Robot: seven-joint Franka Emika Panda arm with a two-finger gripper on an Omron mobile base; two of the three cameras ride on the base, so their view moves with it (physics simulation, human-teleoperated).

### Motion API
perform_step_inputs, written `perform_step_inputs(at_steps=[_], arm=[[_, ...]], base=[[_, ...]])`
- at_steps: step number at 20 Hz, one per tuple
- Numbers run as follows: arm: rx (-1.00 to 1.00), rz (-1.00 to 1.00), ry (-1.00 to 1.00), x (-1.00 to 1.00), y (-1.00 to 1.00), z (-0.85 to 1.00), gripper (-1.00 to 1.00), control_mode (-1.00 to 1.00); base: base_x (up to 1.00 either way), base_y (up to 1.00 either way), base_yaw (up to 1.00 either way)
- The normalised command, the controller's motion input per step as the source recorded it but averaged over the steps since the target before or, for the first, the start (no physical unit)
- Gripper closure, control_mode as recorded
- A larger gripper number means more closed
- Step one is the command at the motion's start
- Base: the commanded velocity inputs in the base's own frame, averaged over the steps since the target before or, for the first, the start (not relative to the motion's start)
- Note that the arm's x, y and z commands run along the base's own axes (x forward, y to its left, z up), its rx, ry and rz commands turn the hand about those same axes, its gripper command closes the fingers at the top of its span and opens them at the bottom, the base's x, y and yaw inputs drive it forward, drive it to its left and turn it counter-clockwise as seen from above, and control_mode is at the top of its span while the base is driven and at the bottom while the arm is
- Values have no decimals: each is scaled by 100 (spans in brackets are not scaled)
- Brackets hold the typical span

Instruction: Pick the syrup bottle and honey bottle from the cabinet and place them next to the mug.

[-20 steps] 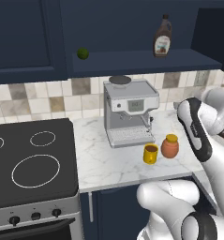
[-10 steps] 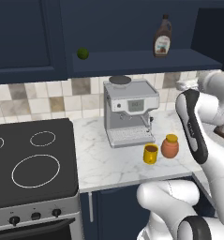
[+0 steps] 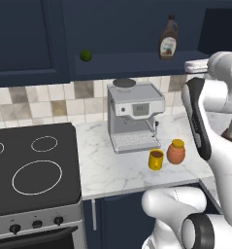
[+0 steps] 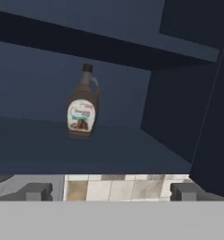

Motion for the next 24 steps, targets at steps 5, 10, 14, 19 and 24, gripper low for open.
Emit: perform_step_inputs(at_steps=[5,10,14,19,24], arm=[[1,3,1,0,0,18,-100,-100],[5,12,3,0,0,4,-100,-100],[10,16,17,0,0,0,-100,-100],[4,11,28,3,0,24,-100,-100],[0,0,19,13,5,15,-100,-100]], base=[[0,0,0],[0,0,0],[0,0,0],[0,0,0],[0,0,0]])
